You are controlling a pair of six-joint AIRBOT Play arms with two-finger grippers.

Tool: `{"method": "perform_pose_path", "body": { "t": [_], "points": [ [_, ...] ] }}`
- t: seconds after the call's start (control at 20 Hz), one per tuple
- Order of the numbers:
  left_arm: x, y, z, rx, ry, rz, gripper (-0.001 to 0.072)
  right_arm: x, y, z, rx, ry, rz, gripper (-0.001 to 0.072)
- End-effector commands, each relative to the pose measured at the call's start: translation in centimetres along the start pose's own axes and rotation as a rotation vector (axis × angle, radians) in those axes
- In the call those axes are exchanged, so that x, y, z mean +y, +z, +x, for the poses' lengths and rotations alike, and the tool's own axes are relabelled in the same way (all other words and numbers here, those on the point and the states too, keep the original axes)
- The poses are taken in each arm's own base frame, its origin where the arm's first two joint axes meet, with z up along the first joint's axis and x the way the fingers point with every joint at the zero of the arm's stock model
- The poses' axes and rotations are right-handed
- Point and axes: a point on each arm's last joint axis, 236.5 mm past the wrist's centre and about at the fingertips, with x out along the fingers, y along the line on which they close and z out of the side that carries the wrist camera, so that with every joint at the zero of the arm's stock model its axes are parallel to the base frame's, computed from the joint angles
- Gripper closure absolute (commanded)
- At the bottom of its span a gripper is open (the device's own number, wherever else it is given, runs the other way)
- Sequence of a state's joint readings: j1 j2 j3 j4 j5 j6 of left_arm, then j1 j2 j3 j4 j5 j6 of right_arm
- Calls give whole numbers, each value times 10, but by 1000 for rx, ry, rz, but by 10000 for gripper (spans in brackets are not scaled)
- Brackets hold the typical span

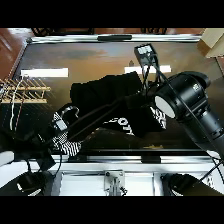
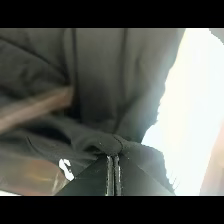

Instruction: Fold the shirts.

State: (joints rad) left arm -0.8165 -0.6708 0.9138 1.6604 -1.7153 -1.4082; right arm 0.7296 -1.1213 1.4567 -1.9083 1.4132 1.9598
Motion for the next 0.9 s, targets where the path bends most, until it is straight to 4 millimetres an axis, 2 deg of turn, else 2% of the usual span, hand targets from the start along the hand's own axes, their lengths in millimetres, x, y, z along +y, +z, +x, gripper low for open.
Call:
{"method": "perform_pose_path", "body": {
  "t": [0.0,0.1,0.35,0.6,0.85],
  "points": [
    [-5,-21,-4,88,60,96,661,-21,3,4,2,-36,10,651],
    [1,-21,-5,84,85,87,661,-27,3,6,11,-37,-11,651],
    [9,-21,-6,85,118,81,661,-25,-1,6,30,-23,-54,651],
    [12,2,-14,-30,134,83,661,-28,-8,5,59,-37,-104,650],
    [12,2,-14,-30,135,116,661,-36,-5,5,54,-68,-215,651]
  ]
}}
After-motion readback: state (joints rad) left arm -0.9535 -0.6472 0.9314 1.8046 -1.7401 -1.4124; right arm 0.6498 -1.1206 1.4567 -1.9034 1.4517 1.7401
